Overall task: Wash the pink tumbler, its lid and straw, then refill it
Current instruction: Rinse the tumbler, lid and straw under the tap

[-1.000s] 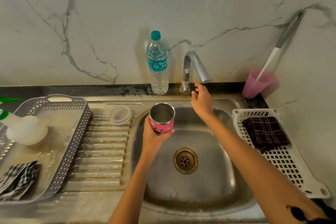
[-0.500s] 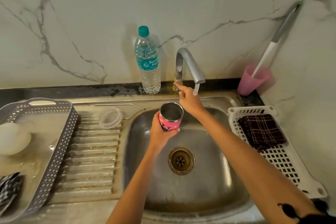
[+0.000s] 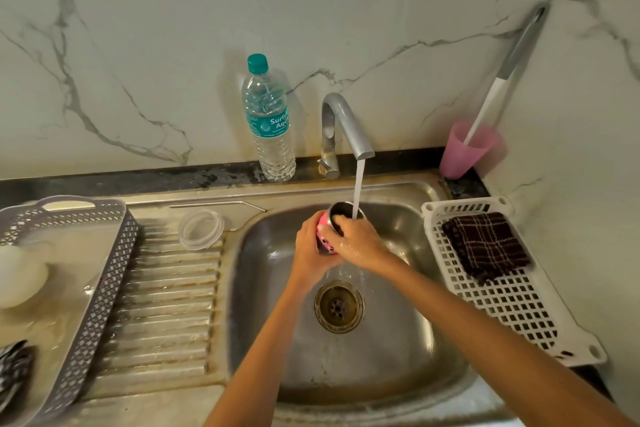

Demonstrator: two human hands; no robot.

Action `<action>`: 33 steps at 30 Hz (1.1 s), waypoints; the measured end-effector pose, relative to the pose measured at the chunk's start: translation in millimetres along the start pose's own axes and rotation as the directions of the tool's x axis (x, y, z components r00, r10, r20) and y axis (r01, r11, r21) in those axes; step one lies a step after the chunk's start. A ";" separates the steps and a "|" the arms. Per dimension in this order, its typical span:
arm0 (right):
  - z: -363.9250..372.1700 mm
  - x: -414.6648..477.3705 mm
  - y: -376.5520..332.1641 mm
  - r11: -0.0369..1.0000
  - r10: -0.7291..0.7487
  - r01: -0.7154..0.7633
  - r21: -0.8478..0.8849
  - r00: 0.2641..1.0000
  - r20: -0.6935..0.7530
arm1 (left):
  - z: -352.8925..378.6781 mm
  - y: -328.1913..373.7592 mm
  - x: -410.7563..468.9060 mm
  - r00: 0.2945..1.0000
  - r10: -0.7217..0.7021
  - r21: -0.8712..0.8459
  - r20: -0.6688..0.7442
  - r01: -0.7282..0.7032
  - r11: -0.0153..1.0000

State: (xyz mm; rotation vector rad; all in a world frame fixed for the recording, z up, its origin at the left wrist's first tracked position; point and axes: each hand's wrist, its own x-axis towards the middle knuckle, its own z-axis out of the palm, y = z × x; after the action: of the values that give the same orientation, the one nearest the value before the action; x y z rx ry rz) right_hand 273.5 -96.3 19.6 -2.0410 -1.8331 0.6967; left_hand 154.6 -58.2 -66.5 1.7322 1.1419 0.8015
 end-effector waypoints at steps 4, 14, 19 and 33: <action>-8.0 -8.3 17.3 0.976 -0.172 0.192 -0.105 0.970 0.174 | -8.7 -1.6 2.3 0.999 0.032 0.020 -0.002 -0.032 0.999; 12.5 -18.9 13.1 0.990 -0.082 0.090 0.109 0.994 -0.078 | -21.0 7.6 5.0 0.994 0.083 -0.040 0.066 -0.080 0.996; -9.5 -17.9 47.8 0.865 -0.447 0.403 -0.298 0.890 -0.093 | -37.1 13.5 5.2 0.983 0.040 -0.163 0.182 -0.010 0.987; 39.4 -26.7 17.6 0.719 0.174 0.003 0.695 0.967 -0.185 | 5.8 45.4 -18.5 0.857 -0.418 -0.625 0.301 0.508 0.592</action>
State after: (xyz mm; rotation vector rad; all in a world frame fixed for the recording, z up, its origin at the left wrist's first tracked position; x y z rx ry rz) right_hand 265.1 -128.6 -18.7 -1.6065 -1.0926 0.9390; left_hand 169.0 -85.6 -28.0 0.7789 0.9674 0.6513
